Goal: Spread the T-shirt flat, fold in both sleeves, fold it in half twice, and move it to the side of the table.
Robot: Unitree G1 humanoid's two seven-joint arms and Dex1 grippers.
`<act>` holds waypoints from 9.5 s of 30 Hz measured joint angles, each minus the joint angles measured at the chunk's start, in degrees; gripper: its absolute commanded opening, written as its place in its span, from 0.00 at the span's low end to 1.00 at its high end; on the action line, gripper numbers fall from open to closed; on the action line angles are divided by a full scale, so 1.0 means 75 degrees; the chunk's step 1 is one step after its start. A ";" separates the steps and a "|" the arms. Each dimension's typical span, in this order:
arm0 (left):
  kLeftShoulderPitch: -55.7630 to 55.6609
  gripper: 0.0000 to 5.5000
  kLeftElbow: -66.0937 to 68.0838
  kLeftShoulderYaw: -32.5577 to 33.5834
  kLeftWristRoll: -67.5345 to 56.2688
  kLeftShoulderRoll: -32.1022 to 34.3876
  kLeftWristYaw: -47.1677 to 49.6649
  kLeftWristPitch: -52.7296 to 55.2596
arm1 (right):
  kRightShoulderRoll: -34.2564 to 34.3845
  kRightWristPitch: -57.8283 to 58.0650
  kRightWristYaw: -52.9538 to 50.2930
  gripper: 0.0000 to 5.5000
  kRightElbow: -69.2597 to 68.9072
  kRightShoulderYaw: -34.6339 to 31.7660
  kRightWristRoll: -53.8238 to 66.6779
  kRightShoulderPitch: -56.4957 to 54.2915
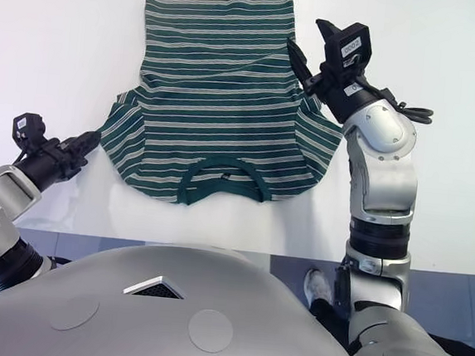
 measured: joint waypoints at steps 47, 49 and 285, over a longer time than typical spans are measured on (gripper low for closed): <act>0.1217 0.00 0.0095 -0.4477 -0.0562 0.3406 -0.1099 -0.5214 | 0.0070 -0.0312 -0.0037 0.46 0.0296 0.0347 -0.0204 0.0106; 0.1216 0.00 0.0202 -0.4700 -0.0507 0.3348 -0.0961 -0.5303 | 0.0066 -0.0312 0.0008 0.46 0.0347 0.0360 -0.0203 0.0090; -0.5363 0.00 0.6407 -0.6427 -0.3688 0.6476 -0.3695 -0.5625 | -0.2508 0.0589 0.5141 0.00 0.4868 0.1122 0.3539 -0.2339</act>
